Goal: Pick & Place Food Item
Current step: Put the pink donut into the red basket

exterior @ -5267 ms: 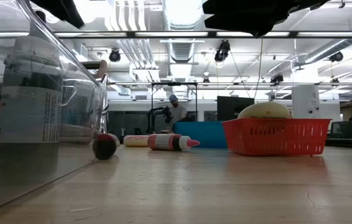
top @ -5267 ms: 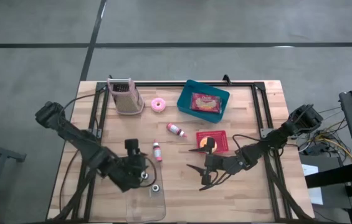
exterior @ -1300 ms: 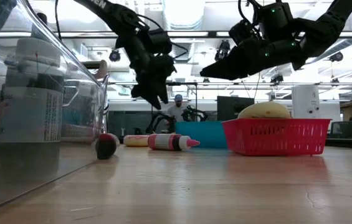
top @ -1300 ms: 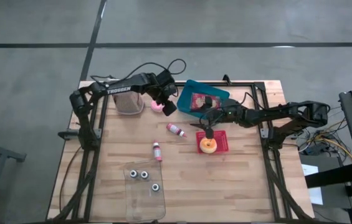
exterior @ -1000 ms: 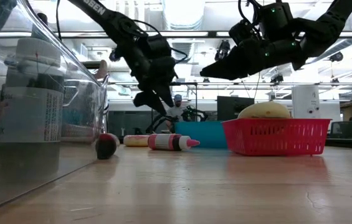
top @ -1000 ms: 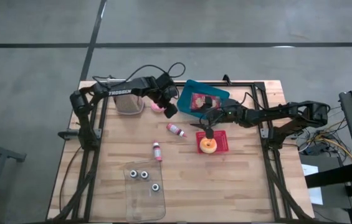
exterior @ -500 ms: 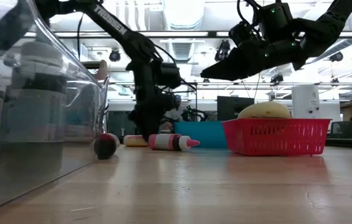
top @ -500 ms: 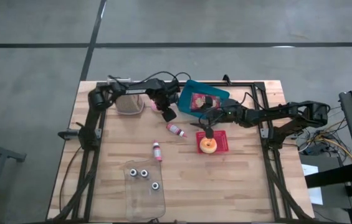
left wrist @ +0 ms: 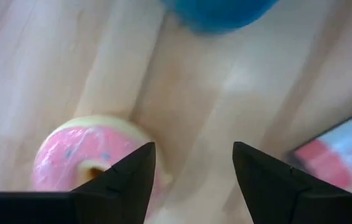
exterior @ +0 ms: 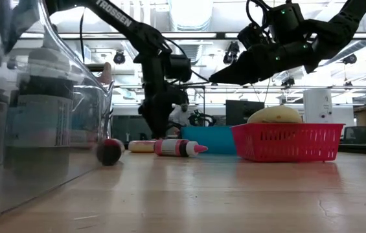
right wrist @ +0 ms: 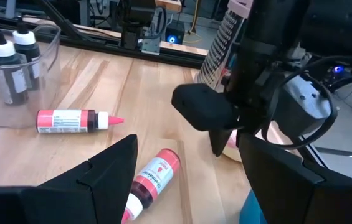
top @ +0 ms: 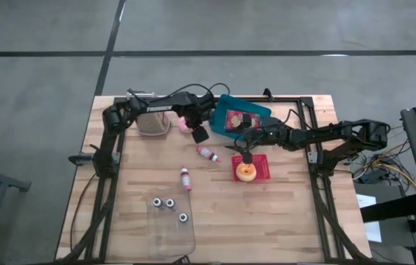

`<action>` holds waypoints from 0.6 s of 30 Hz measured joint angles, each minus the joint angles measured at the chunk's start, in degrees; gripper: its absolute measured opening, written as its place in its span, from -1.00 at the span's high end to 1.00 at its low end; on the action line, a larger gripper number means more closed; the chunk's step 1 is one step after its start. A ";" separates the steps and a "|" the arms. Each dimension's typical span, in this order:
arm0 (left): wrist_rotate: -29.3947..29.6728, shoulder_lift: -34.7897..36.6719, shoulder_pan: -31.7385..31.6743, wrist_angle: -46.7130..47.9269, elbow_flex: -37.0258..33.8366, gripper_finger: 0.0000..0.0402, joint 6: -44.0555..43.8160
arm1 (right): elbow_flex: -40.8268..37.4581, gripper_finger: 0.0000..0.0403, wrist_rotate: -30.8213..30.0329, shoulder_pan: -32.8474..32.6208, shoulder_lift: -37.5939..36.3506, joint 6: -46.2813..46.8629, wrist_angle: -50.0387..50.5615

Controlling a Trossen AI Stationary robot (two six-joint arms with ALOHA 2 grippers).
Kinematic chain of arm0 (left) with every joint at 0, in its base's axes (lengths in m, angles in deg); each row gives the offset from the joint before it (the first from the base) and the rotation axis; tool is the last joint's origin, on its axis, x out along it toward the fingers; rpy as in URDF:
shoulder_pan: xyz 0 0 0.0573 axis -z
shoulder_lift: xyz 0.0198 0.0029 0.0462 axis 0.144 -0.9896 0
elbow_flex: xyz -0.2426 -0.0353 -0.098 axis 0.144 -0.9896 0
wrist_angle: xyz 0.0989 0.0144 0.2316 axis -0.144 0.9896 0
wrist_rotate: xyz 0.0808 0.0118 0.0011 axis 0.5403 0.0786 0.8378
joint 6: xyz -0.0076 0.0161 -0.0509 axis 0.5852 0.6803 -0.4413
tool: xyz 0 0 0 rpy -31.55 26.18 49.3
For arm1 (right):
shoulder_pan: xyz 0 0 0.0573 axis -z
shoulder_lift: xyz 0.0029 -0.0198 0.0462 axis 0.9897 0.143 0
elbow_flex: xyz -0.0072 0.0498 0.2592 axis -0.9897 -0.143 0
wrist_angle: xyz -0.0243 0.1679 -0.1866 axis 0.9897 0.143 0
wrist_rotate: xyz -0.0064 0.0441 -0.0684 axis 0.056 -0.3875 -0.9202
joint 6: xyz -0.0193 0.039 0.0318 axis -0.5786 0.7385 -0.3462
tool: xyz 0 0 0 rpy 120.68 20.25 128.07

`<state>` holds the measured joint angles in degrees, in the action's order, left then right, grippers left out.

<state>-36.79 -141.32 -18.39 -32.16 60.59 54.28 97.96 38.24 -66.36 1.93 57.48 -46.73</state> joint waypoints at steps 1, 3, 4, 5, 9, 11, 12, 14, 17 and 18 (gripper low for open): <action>1.53 -0.14 0.00 0.35 -0.02 -0.10 0.00 | 0.00 -0.37 0.00 0.00 0.00 0.00 0.00; 4.59 -0.25 -0.08 0.91 -0.02 -0.10 -0.02 | 0.00 -0.37 0.00 0.00 0.00 -0.02 0.11; 5.92 -0.27 -0.13 1.34 -0.02 -0.10 -0.04 | 0.00 -0.37 0.00 0.00 0.00 -0.02 0.11; 7.15 -0.32 -0.13 1.47 -0.04 -0.10 -0.15 | 0.00 -0.37 0.00 -0.01 0.00 -0.01 0.11; 8.52 -0.32 -0.15 1.47 -0.04 -0.10 -0.46 | 0.00 -0.37 0.02 -0.02 0.00 -0.02 0.17; 8.50 -0.32 -0.20 1.71 -0.10 -0.10 -0.61 | 0.00 -0.37 0.04 -0.02 0.00 -0.01 0.19; 8.48 -0.34 -0.20 1.73 -0.18 -0.10 -0.66 | 0.00 -0.37 0.06 -0.02 0.00 0.00 0.29; 8.32 -0.38 -0.32 1.89 -0.45 -0.10 -1.02 | 0.00 -0.37 0.09 -0.02 0.00 0.00 0.39; 7.81 -0.43 -0.52 2.71 -1.57 -0.10 -1.33 | 0.00 -0.37 0.11 -0.02 0.00 0.00 0.48; 7.65 -0.43 -0.55 2.69 -2.12 -0.10 -1.51 | 0.00 -0.37 0.11 -0.02 0.00 0.00 0.48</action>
<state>-29.14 -141.74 -18.94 -29.47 58.47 52.78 97.96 38.34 -66.38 1.93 57.48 -46.25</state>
